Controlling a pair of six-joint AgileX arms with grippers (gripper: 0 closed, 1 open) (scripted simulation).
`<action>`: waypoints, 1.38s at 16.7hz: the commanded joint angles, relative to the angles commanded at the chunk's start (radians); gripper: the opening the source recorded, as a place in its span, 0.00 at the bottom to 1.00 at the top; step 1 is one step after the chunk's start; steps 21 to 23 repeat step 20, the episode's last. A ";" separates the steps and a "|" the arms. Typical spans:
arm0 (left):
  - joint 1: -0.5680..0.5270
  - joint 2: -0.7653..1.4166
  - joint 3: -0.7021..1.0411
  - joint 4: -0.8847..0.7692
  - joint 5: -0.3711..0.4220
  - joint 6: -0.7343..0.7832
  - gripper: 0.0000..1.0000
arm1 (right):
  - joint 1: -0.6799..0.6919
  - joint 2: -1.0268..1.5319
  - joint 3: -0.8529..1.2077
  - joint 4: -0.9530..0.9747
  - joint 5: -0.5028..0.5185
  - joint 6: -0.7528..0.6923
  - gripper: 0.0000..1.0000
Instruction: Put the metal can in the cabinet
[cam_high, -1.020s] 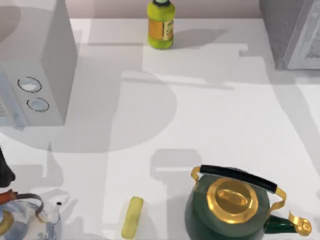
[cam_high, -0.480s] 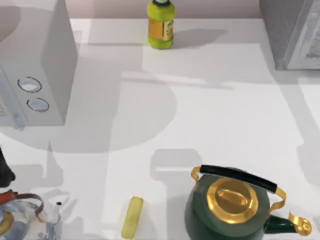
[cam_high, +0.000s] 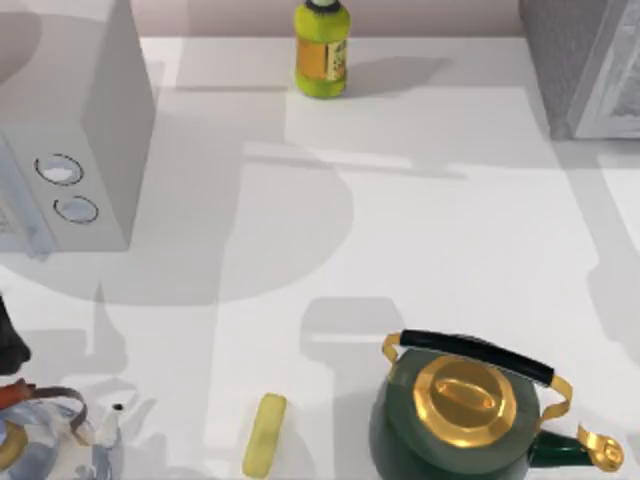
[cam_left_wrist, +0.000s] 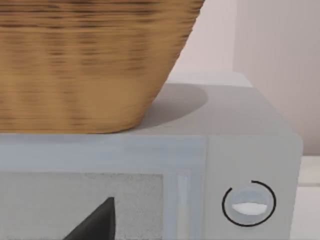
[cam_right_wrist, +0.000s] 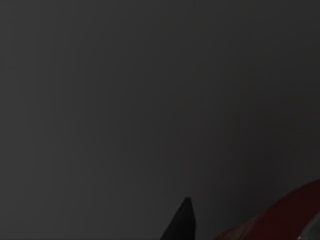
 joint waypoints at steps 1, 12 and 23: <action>0.000 0.000 0.000 0.000 0.000 0.000 1.00 | 0.000 0.000 0.000 0.000 0.000 0.000 0.00; 0.000 0.000 0.000 0.000 0.000 0.000 1.00 | 0.000 0.000 0.000 0.000 0.000 0.000 0.83; 0.000 0.000 0.000 0.000 0.000 0.000 1.00 | 0.000 0.000 0.000 0.000 0.000 0.000 1.00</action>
